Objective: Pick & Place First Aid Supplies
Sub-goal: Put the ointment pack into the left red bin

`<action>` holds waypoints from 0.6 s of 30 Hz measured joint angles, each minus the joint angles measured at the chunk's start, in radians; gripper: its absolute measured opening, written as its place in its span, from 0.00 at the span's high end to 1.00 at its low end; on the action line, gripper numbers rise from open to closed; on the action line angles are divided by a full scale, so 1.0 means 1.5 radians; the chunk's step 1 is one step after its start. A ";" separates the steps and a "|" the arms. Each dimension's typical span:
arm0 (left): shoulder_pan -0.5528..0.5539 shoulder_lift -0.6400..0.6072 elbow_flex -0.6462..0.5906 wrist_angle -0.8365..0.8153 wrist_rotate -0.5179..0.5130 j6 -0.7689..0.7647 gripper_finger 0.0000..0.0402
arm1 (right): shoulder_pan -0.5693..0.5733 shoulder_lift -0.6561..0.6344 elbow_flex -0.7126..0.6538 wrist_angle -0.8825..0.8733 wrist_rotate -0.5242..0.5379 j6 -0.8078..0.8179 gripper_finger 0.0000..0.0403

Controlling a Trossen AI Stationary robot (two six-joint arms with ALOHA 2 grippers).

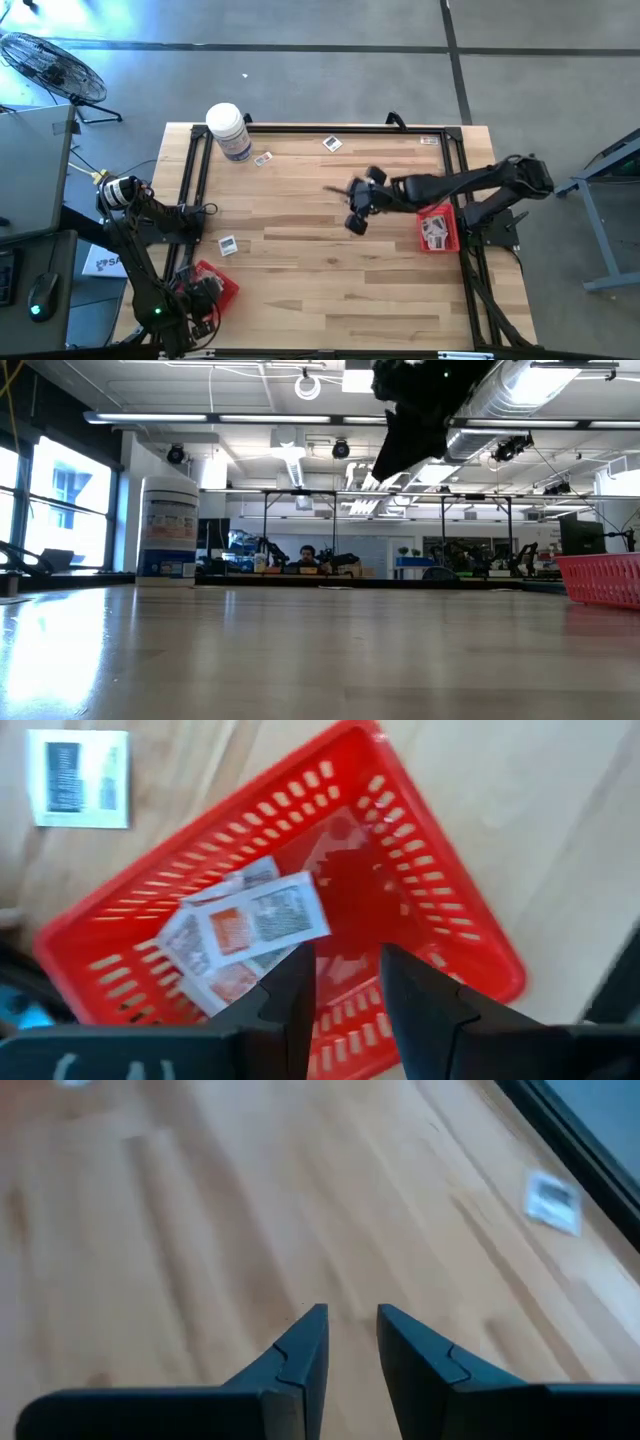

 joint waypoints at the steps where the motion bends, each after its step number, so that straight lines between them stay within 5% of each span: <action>1: 0.000 0.000 0.000 0.007 0.000 0.000 0.72 | -0.016 0.000 0.000 -0.011 -0.001 0.010 0.79; 10: 0.000 0.000 0.000 0.081 0.000 0.000 0.72 | -0.175 0.000 0.000 -0.138 0.106 0.080 0.79; 18: 0.000 0.000 0.000 0.137 0.000 0.000 0.72 | -0.324 0.012 0.000 -0.213 0.150 0.257 0.79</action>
